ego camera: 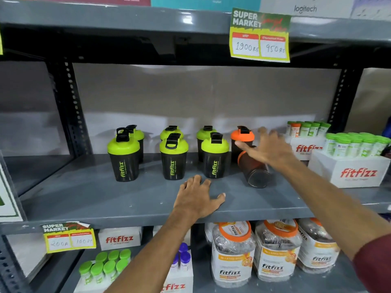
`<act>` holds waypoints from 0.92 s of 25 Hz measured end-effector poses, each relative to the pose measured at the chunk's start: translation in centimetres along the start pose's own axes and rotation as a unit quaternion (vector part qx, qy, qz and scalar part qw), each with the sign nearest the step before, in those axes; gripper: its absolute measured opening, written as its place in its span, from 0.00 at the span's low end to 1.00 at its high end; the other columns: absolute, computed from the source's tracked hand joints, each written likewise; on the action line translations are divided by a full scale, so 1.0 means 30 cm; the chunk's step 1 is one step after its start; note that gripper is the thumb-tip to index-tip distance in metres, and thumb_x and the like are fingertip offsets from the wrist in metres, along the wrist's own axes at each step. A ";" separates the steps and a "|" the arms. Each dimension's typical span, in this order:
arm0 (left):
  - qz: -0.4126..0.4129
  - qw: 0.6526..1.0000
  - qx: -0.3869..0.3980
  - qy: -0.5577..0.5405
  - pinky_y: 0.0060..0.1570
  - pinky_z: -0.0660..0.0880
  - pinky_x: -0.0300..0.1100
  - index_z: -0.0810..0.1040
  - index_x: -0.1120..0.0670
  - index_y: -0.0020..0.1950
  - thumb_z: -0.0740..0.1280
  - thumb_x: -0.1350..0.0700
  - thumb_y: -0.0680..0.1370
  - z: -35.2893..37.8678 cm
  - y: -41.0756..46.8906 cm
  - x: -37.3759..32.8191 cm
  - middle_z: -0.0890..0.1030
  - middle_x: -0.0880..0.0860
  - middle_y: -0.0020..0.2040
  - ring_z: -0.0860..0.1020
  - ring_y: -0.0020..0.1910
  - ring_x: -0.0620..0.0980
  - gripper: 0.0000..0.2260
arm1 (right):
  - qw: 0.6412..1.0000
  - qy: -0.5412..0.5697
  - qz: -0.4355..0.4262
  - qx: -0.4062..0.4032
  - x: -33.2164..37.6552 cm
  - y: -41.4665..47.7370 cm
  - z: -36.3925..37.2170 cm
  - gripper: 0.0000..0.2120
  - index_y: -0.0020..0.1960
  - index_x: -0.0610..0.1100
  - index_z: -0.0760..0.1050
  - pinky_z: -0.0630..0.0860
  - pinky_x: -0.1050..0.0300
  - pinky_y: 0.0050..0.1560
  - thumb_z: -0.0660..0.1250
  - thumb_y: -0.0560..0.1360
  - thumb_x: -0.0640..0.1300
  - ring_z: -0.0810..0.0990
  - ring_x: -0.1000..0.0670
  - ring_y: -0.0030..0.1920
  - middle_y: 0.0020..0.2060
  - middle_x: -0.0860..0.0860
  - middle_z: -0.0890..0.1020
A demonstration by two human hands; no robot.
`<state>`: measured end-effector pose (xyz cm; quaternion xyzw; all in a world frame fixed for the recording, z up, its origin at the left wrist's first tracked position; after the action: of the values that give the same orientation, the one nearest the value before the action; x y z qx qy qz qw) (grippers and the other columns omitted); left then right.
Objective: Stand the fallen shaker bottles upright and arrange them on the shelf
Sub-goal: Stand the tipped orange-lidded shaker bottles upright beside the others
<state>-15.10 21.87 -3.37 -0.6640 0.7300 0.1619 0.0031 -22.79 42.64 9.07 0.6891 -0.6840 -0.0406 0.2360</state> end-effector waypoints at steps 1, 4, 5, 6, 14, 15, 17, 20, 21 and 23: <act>0.006 1.000 0.005 -0.001 0.74 0.59 0.53 0.69 0.51 0.77 0.58 0.33 0.79 0.001 0.000 -0.022 0.68 0.55 0.73 0.65 0.75 0.55 0.32 | 0.998 0.012 0.040 0.043 -0.063 -0.011 0.052 0.51 0.75 0.44 0.63 0.73 0.40 0.64 0.61 0.65 0.79 0.73 0.35 0.69 0.69 0.38 0.73; 0.050 0.998 0.042 -0.018 0.72 0.62 0.53 0.69 0.49 0.76 0.61 0.33 0.78 0.033 0.011 -0.144 0.68 0.53 0.73 0.64 0.74 0.55 0.31 | 0.976 0.122 0.097 0.150 -0.145 -0.022 0.193 0.56 0.75 0.43 0.64 0.76 0.46 0.63 0.67 0.59 0.78 0.76 0.38 0.67 0.70 0.41 0.75; 0.060 0.997 0.047 -0.025 0.72 0.63 0.54 0.70 0.48 0.76 0.62 0.33 0.78 0.045 0.019 -0.187 0.68 0.53 0.72 0.65 0.73 0.55 0.31 | 0.972 0.151 0.099 0.147 -0.156 -0.014 0.209 0.54 0.75 0.42 0.64 0.76 0.48 0.62 0.68 0.61 0.76 0.76 0.38 0.67 0.70 0.41 0.75; 0.064 0.997 0.041 -0.028 0.70 0.64 0.54 0.71 0.48 0.75 0.61 0.32 0.77 0.053 0.028 -0.217 0.69 0.52 0.71 0.65 0.72 0.55 0.31 | 0.971 0.175 0.097 0.133 -0.158 -0.011 0.213 0.50 0.75 0.42 0.64 0.74 0.49 0.62 0.68 0.64 0.73 0.75 0.38 0.68 0.70 0.41 0.75; 0.062 0.998 -0.027 -0.008 0.66 0.65 0.53 0.72 0.46 0.72 0.55 0.29 0.74 0.063 0.047 -0.235 0.69 0.50 0.66 0.66 0.66 0.53 0.32 | 0.923 0.385 0.007 0.010 -0.151 -0.068 0.188 0.43 0.77 0.42 0.56 0.69 0.53 0.66 0.75 0.73 0.55 0.73 0.43 0.71 0.70 0.44 0.74; 0.063 0.998 -0.028 -0.008 0.66 0.65 0.53 0.71 0.46 0.72 0.55 0.30 0.75 0.062 0.047 -0.236 0.68 0.50 0.66 0.66 0.66 0.53 0.32 | 0.919 0.394 -0.007 0.009 -0.141 -0.075 0.194 0.43 0.77 0.41 0.55 0.68 0.55 0.66 0.77 0.72 0.51 0.72 0.43 0.72 0.71 0.44 0.73; 0.063 0.998 -0.030 -0.007 0.66 0.65 0.53 0.71 0.46 0.72 0.56 0.30 0.75 0.061 0.044 -0.236 0.68 0.49 0.66 0.66 0.66 0.52 0.31 | 0.914 0.404 -0.013 0.032 -0.137 -0.075 0.218 0.44 0.78 0.42 0.54 0.68 0.54 0.68 0.78 0.72 0.47 0.70 0.44 0.73 0.73 0.44 0.72; 0.063 0.998 -0.032 -0.005 0.66 0.66 0.53 0.71 0.47 0.73 0.56 0.30 0.76 0.062 0.043 -0.240 0.69 0.50 0.66 0.66 0.66 0.53 0.31 | 0.911 0.397 -0.014 0.106 -0.133 -0.064 0.246 0.48 0.79 0.44 0.51 0.66 0.48 0.72 0.78 0.71 0.49 0.68 0.44 0.75 0.74 0.45 0.70; 0.062 0.998 -0.033 -0.002 0.66 0.66 0.53 0.71 0.47 0.73 0.56 0.30 0.76 0.060 0.042 -0.240 0.69 0.50 0.66 0.66 0.66 0.53 0.32 | 0.916 0.388 -0.023 0.102 -0.131 -0.060 0.225 0.52 0.80 0.44 0.49 0.65 0.48 0.73 0.80 0.69 0.52 0.67 0.44 0.76 0.75 0.46 0.68; 0.058 0.998 -0.038 0.001 0.67 0.66 0.53 0.71 0.47 0.73 0.57 0.31 0.76 0.054 0.041 -0.238 0.69 0.51 0.67 0.66 0.67 0.54 0.32 | 0.934 0.354 -0.038 0.028 -0.121 -0.041 0.119 0.58 0.81 0.45 0.48 0.63 0.45 0.74 0.79 0.65 0.61 0.63 0.44 0.77 0.77 0.45 0.63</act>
<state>-15.80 29.27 -3.03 -0.6200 0.7608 0.1892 -0.0320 -23.22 45.11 4.48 0.6905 -0.5307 0.2158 0.4416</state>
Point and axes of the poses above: each hand's wrist, its own y-axis towards the middle knuckle, its own z-axis out of the palm, x = y × z, the point moved 9 cm from there along y, towards the middle knuckle
